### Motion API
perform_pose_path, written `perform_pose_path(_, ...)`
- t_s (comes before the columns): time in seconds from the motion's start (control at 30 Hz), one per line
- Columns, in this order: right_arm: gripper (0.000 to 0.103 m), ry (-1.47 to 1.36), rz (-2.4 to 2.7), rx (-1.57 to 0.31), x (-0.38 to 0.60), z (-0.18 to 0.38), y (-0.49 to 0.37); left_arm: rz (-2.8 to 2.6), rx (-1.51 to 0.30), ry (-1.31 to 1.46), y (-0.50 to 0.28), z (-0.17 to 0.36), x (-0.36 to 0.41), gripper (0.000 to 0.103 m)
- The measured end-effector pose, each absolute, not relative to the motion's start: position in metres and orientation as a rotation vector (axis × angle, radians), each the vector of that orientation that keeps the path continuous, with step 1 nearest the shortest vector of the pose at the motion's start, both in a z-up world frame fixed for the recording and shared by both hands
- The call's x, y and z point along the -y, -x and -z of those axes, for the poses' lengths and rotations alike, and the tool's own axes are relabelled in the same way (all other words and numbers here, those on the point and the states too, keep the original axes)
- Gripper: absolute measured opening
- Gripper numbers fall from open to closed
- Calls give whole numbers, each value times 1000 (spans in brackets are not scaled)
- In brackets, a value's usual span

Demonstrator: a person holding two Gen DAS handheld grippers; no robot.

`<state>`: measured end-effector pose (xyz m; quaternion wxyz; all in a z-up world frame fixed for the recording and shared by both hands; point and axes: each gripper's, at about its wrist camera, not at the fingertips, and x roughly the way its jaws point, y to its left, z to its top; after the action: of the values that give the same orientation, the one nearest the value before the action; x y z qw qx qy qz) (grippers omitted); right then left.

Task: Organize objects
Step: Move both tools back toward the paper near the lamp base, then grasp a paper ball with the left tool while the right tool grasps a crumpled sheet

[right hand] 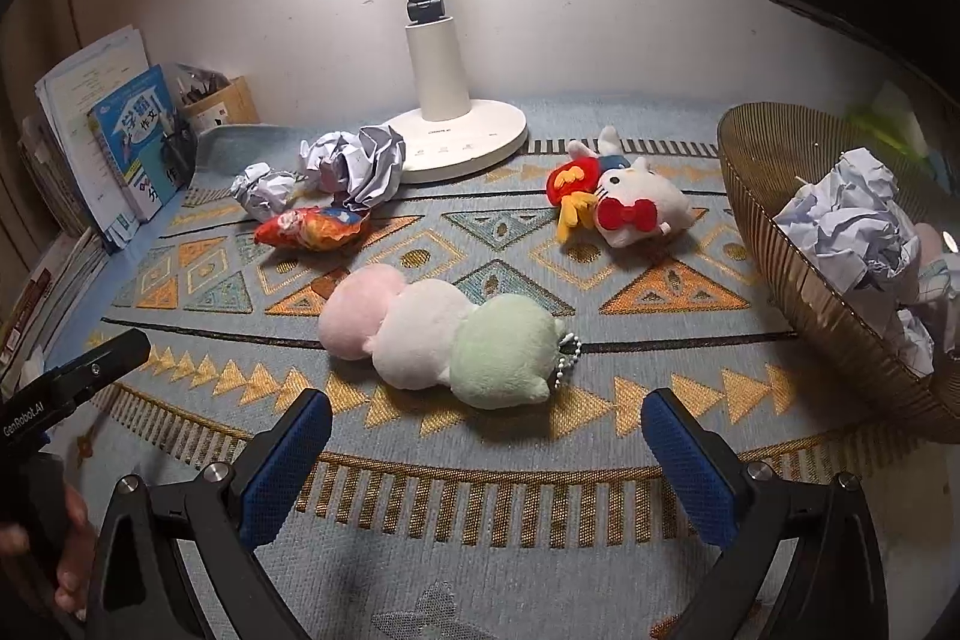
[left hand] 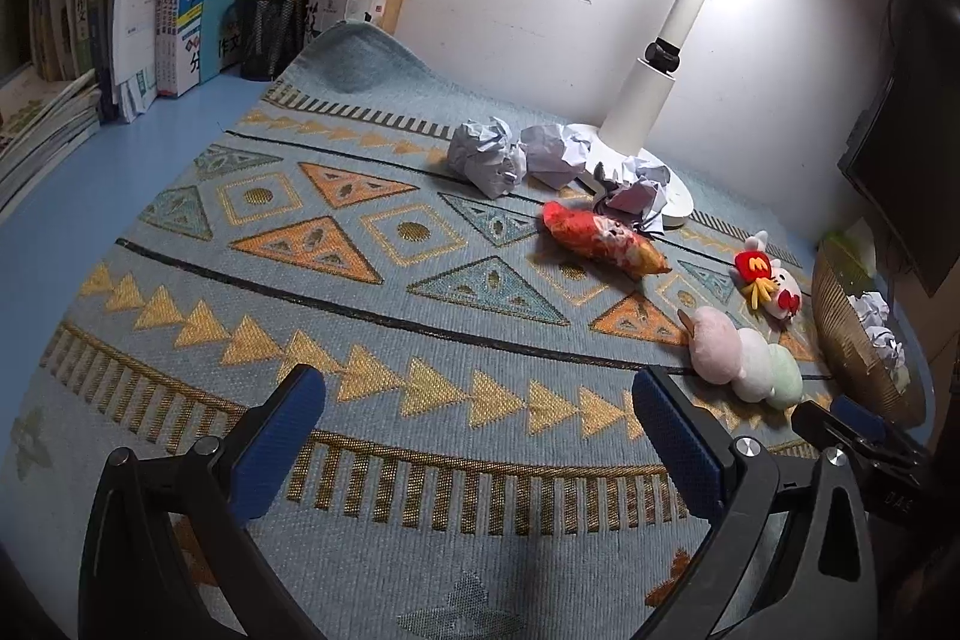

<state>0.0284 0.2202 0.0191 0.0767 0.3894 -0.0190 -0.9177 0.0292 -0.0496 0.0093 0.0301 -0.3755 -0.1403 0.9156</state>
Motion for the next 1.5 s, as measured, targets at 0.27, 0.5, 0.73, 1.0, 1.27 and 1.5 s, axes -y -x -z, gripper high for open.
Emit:
perform_pose_path(0.27, 103, -1145, 2785, -123, -202, -19, -35, -2822, 447, 1174, -29, -8, 52, 102)
perform_pose_path(0.5, 103, -1155, 2788, -75, -208, -19, -33, -2815, 473, 1185, -28, -6, 55, 102)
perform_pose_path(0.73, 103, -1171, 2788, -100, -205, -18, -32, -2754, 423, 1280, -15, -11, 47, 102)
perform_pose_path(1.0, 102, -1115, 2712, 94, -202, -79, 1, -2829, 280, 1146, 52, -50, 62, 102)
perform_pose_path(1.27, 87, -1184, 2579, 194, -157, -73, 109, -2768, 282, 1169, 133, -25, 77, 102)
perform_pose_path(1.5, 78, -1313, 2492, 339, -141, -21, 164, -2736, 148, 1126, 140, -16, 57, 89)
